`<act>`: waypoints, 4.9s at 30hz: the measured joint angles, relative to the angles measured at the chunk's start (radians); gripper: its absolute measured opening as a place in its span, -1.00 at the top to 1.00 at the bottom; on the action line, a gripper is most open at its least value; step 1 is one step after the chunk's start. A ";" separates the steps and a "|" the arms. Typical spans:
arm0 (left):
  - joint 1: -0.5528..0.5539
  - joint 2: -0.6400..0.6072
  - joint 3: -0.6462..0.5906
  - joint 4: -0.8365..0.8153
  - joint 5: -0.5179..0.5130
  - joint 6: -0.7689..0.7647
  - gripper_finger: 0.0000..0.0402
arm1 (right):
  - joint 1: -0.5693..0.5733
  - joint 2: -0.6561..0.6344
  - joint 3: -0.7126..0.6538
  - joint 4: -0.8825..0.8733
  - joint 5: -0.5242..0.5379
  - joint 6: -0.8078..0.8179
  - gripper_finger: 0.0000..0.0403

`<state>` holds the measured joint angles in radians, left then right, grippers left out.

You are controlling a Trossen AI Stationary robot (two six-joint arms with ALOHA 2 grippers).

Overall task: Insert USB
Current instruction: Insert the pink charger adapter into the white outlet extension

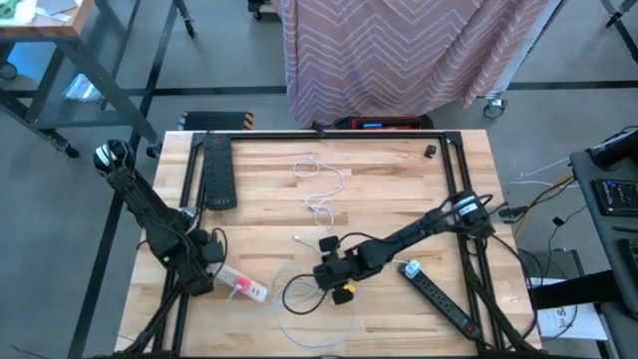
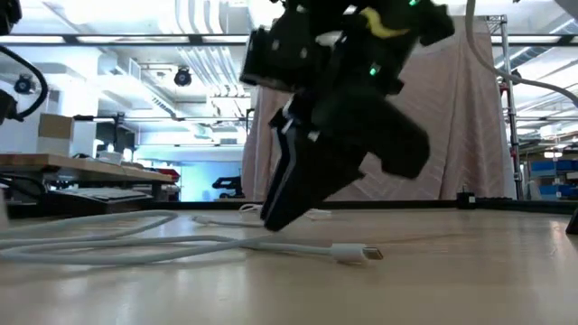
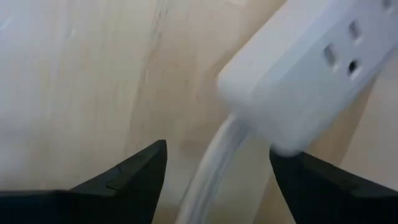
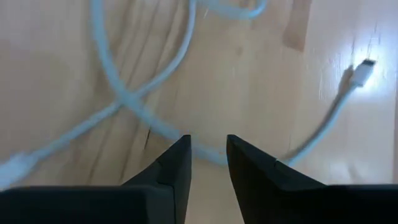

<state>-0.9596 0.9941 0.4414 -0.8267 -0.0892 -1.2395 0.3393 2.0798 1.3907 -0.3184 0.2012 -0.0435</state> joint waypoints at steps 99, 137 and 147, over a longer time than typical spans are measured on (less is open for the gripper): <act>0.119 0.001 0.032 -0.052 0.107 -0.092 -0.30 | -0.009 0.632 0.935 0.101 0.077 0.226 -0.33; 0.124 0.086 0.317 -0.300 -0.518 0.160 -0.13 | -0.101 0.603 0.926 -0.156 -0.029 0.417 0.94; 0.115 0.146 0.410 -0.312 -0.544 0.177 -0.03 | -0.076 0.467 0.925 -0.336 0.031 0.226 0.99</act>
<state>-0.8443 1.1400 0.8509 -1.1391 -0.6335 -1.0624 0.2635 2.5466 2.3161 -0.6546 0.2319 0.1820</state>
